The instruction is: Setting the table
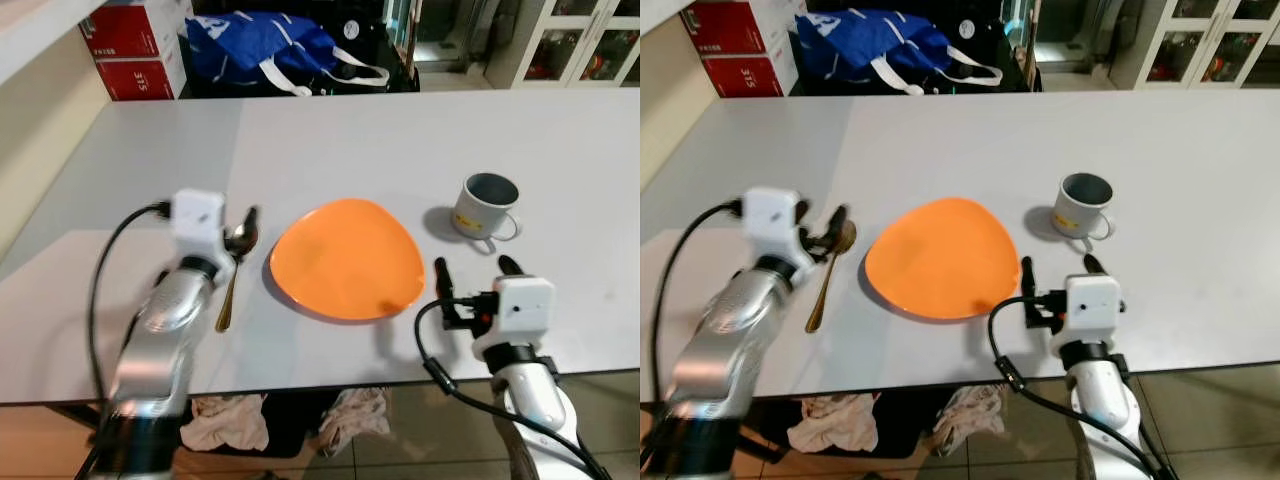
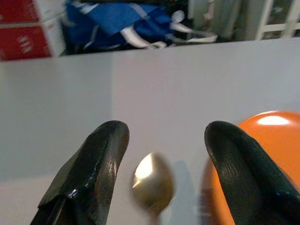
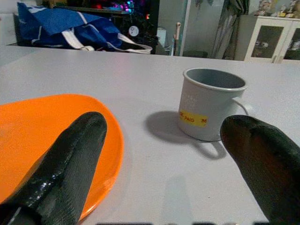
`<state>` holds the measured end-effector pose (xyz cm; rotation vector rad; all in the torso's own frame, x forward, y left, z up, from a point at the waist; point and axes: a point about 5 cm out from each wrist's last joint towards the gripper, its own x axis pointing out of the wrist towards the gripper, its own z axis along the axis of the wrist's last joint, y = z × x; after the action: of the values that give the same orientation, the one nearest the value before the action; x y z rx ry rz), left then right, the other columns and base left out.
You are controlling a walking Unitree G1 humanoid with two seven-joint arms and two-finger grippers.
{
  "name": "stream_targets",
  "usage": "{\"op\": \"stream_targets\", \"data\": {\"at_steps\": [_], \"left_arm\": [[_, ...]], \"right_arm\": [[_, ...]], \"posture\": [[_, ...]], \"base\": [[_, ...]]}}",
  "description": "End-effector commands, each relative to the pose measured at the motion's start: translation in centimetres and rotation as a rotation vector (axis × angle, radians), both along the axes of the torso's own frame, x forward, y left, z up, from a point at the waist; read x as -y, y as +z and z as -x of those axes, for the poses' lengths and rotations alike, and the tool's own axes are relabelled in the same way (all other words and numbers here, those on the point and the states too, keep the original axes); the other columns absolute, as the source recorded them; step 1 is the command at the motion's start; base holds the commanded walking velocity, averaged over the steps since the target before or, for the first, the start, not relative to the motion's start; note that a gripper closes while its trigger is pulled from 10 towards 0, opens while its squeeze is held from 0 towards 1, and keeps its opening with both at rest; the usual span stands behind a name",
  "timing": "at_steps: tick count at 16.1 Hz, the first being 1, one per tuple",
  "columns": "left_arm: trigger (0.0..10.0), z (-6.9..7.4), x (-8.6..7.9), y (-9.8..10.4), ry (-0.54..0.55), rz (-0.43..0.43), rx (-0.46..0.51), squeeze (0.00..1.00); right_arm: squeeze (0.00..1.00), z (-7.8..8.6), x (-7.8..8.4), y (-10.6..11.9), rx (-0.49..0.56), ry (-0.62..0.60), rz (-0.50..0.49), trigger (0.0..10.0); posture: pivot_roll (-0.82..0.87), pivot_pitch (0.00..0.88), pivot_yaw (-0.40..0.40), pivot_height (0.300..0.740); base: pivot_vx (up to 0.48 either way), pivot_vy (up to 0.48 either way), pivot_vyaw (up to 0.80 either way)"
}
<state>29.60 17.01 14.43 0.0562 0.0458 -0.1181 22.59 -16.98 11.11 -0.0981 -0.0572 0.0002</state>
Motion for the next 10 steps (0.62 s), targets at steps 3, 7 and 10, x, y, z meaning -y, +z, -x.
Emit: {"op": "stream_targets", "data": {"at_steps": [3, 7, 10], "left_arm": [[10.0, 1.9, 1.3, 1.5, -0.133, 0.034, 0.047, 0.0], [10.0, 3.0, 2.5, 0.5, -0.19, 0.122, -0.014, 0.0], [10.0, 2.6, 2.6, 0.8, -0.168, 0.12, -0.008, 0.0]], "right_arm": [[0.0, 0.0, 0.1, 0.5, 0.033, -0.008, -0.003, 10.0], [0.0, -0.4, 0.2, 0.1, 0.024, -0.01, 0.004, 10.0], [0.0, -0.7, 0.0, 0.0, 0.021, 0.003, 0.008, 10.0]], "posture": [[-0.12, 0.025, 0.042, 0.74], [-0.12, 0.018, 0.036, 0.74], [-0.12, 0.016, 0.031, 0.74]], "base": [[0.0, 0.0, 0.0], [0.0, 0.0, 0.0], [0.0, 0.0, 0.0]]}}
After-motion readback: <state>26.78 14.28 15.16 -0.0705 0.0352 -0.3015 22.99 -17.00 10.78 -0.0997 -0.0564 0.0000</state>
